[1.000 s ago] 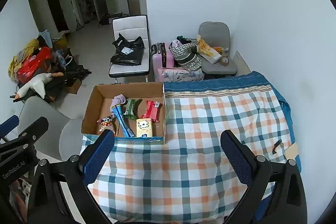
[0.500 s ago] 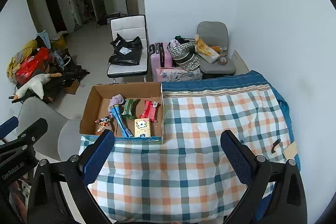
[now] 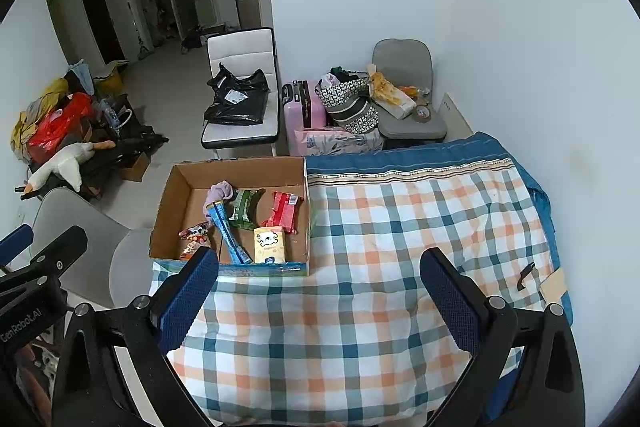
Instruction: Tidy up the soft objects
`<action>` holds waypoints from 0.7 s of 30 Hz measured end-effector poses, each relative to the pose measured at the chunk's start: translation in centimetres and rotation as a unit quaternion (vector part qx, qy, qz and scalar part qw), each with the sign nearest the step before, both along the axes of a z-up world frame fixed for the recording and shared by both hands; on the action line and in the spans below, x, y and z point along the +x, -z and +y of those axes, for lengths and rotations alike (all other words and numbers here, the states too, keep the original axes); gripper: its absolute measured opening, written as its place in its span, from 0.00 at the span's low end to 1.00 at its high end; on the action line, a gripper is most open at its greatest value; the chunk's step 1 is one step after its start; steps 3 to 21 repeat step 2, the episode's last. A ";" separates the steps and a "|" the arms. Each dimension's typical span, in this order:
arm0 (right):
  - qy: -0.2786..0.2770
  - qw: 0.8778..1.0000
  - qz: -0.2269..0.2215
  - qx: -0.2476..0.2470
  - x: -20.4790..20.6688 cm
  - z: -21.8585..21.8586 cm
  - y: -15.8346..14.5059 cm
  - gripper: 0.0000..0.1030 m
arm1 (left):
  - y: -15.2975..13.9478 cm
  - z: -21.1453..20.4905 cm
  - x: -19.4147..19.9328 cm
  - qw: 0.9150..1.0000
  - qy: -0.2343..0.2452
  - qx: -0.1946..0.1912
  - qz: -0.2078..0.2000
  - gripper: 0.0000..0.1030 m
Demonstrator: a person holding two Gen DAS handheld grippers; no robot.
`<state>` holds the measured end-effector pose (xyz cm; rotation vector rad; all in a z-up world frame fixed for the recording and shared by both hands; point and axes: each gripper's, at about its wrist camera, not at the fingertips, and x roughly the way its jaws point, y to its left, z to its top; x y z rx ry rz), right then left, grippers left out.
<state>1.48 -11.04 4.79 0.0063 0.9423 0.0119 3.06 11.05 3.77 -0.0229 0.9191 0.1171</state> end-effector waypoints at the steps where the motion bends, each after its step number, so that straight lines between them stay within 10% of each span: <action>1: 0.001 1.000 0.000 0.000 0.0 0.0 0.0 1.00 | 0.1 0.1 -0.1 1.000 -0.001 0.001 0.000 0.94; 21: 0.001 1.000 0.000 0.001 0.0 0.0 0.0 1.00 | 0.0 0.0 0.0 1.000 0.000 0.000 0.001 0.94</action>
